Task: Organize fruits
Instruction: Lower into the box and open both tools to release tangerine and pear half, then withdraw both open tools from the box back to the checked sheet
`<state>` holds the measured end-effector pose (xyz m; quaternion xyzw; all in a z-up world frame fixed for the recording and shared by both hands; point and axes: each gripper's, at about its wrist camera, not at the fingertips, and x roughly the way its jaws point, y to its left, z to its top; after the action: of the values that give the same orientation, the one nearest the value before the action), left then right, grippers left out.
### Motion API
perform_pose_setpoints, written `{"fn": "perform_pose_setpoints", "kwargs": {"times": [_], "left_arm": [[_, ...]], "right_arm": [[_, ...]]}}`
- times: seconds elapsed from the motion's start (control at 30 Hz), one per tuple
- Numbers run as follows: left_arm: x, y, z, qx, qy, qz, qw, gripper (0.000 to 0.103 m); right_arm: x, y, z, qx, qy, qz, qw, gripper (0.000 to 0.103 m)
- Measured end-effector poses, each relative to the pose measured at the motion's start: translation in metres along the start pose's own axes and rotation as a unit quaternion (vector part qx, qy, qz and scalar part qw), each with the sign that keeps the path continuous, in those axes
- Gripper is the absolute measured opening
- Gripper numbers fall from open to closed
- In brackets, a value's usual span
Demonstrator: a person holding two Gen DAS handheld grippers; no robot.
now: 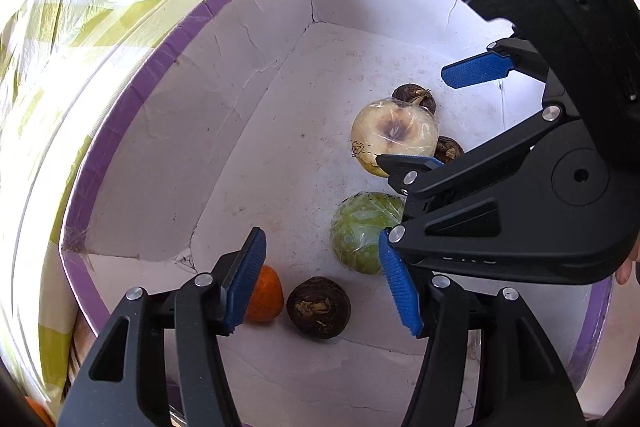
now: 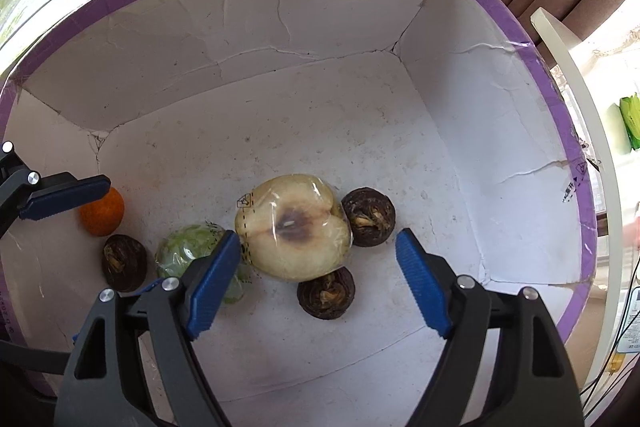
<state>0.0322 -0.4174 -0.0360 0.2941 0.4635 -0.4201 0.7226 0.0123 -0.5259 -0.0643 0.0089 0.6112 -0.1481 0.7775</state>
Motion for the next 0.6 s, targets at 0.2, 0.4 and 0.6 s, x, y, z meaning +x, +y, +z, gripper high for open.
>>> {"fn": "perform_pose_setpoints", "kwargs": {"times": [0.2, 0.4, 0.6], "left_arm": [[-0.012, -0.007, -0.002, 0.011, -0.033, 0.006, 0.9994, 0.078], [-0.024, -0.018, -0.006, 0.014, -0.057, 0.027, 0.9979, 0.083], [-0.050, -0.007, -0.009, -0.021, -0.103, 0.047, 0.9933, 0.083]], "right_arm": [[-0.003, -0.008, -0.001, 0.021, -0.017, 0.011, 1.000, 0.083], [-0.015, -0.021, -0.003, 0.059, -0.042, 0.044, 0.996, 0.088], [-0.023, -0.025, -0.005, 0.073, -0.067, 0.066, 0.993, 0.088]]}}
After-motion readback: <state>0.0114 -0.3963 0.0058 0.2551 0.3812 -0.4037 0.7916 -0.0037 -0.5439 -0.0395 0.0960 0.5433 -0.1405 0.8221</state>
